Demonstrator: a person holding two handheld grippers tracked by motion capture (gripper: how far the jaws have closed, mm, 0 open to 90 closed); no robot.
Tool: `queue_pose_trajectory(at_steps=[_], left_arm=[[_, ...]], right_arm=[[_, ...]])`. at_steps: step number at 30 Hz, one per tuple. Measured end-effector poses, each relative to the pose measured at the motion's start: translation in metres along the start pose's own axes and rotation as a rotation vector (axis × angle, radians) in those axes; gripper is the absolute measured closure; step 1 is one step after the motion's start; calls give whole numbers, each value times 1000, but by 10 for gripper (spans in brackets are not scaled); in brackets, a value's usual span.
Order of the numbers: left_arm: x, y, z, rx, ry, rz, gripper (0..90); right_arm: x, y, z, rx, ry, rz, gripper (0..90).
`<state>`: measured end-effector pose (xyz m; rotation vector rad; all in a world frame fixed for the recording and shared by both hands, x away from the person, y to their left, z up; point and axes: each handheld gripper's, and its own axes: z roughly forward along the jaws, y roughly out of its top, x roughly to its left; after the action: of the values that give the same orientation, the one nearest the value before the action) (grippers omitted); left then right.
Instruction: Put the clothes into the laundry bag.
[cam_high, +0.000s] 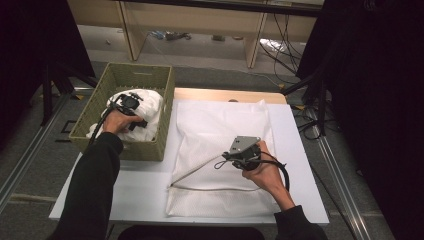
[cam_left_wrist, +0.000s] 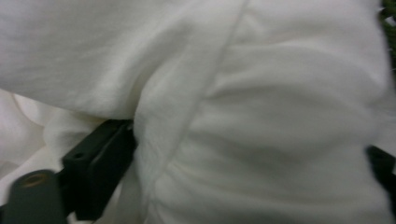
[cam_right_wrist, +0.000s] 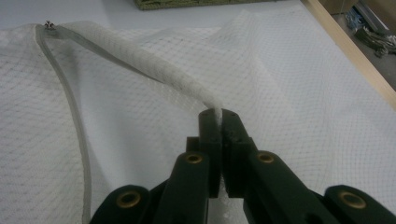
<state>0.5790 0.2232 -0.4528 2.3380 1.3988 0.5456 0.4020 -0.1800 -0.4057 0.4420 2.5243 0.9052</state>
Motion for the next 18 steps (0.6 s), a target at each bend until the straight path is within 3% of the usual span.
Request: queue_pose_trajectory(at_steps=[3, 4, 5, 7, 9, 11, 13, 18], left_arm=[[-4, 1, 7, 18, 13, 16, 0], [-4, 1, 8, 18, 8, 16, 0], [-3, 2, 9, 21, 5, 17, 0], [-3, 1, 7, 20, -6, 20, 78], [-3, 2, 4, 24, -10, -3, 224], [-3, 3, 1, 27, -1, 0, 357], [-2, 3, -1, 15, 7, -7, 414], [-2, 4, -9, -13, 11, -31, 457]], right_arm=[[1, -1, -1, 4, -1, 20, 894], [4, -1, -2, 14, -2, 52, 894], [1, -1, -1, 3, 0, 16, 894], [1, -1, -2, 10, 10, 14, 894], [1, 0, -2, 8, 11, 13, 894], [2, -1, -2, 2, 3, 20, 894], [0, 0, -2, 5, 13, -2, 894], [-2, -1, -3, -2, 8, 9, 894]])
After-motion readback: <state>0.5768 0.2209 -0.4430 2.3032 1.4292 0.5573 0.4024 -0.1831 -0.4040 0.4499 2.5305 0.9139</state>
